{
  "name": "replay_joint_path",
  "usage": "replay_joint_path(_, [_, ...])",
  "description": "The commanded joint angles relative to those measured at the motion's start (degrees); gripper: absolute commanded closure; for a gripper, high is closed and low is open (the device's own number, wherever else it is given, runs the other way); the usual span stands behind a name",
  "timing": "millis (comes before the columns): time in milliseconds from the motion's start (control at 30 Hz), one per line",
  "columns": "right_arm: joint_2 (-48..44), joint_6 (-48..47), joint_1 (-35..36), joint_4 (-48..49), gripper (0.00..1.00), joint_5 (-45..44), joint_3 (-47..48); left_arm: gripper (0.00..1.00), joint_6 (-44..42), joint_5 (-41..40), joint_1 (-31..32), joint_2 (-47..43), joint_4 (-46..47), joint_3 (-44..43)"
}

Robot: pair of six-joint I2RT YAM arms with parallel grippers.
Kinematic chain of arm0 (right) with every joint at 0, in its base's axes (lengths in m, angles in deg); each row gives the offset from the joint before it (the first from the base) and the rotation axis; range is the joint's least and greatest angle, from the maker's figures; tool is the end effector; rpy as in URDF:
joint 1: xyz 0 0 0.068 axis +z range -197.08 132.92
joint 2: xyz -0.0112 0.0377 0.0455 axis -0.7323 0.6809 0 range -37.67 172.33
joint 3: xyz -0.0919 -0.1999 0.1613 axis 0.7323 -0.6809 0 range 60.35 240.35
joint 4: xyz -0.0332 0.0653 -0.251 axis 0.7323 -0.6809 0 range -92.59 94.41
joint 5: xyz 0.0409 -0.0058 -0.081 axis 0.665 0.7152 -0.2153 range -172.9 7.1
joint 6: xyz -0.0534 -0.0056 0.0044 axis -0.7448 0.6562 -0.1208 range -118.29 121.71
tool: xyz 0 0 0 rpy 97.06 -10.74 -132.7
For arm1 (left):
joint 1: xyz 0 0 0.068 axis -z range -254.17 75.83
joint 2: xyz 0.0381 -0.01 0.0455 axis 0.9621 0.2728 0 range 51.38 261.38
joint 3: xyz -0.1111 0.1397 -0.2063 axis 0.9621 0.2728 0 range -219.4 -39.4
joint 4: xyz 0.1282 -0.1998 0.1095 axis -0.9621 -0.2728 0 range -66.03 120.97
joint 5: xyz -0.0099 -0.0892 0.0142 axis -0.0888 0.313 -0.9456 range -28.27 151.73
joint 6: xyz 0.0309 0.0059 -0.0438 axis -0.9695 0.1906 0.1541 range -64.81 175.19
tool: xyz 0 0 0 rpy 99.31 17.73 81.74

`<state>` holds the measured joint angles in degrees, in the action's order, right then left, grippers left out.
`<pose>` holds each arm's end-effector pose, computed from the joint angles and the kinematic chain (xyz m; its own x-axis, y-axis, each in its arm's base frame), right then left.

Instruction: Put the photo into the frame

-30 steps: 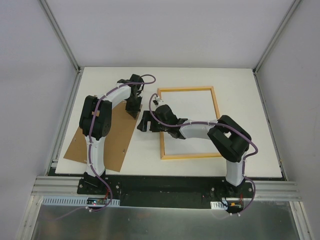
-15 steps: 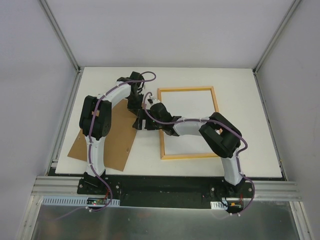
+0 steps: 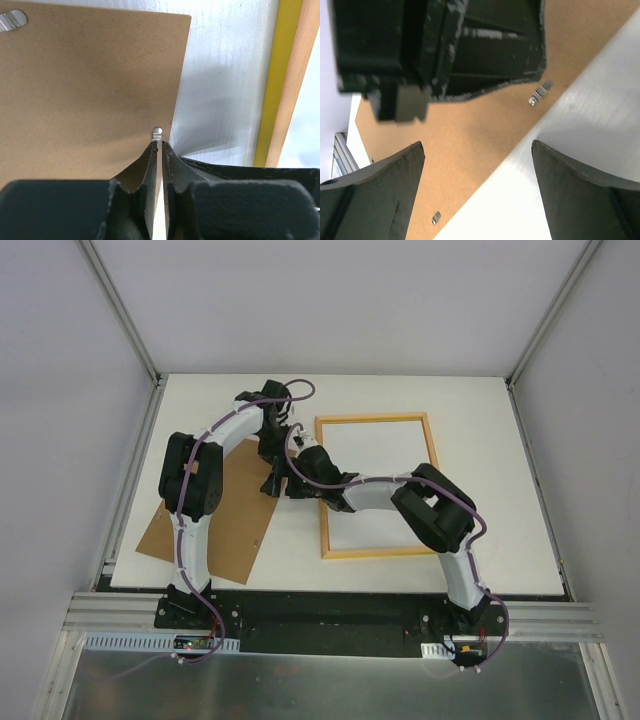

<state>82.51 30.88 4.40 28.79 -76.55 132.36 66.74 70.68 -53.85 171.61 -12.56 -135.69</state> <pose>0.2840 0.3630 0.1550 -0.6291 -0.0125 -0.7772 -0.6115 0.6252 0.4850 0.4134 -0.1589 0.1962 -0.9285 0.1329 -0.3467 0.2174 0.9515 -0.2175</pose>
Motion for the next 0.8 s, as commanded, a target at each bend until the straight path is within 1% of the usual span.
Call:
replay_joint_path(0, [-6.2,-0.1,0.4,1.2,0.09,-3.7,-4.8,0.81,-0.5,-1.0,1.1,-1.7,-2.0,-0.7])
replay_joint_path(100, [-10.4,-0.8,0.4,1.5,0.09,-5.3,-7.5,0.7,-0.7,-2.0,1.4,-0.9,-2.0,-0.9])
replay_joint_path(167, [-12.4,-1.0,0.3,1.4,0.09,-5.9,-8.5,0.69,-0.7,-2.5,1.6,-0.4,-2.1,-1.2])
replay_joint_path(300, [-14.7,-0.7,-0.1,1.5,0.09,-6.0,-10.5,0.69,-1.3,-3.9,1.8,0.7,-2.1,-1.3])
replay_joint_path(333, [-15.1,-0.7,-0.1,1.7,0.09,-7.8,-10.9,0.7,-1.4,-3.7,1.9,1.1,-2.2,-1.2])
replay_joint_path(500, [-16.4,-0.3,-0.6,2.4,0.09,-7.9,-12.2,0.72,-1.6,-4.7,1.9,2.1,-2.2,-0.2])
replay_joint_path(767, [-16.8,-0.3,-0.8,2.6,0.09,-7.7,-12.7,0.72,-1.7,-3.8,2.5,3.5,-2.0,-0.2])
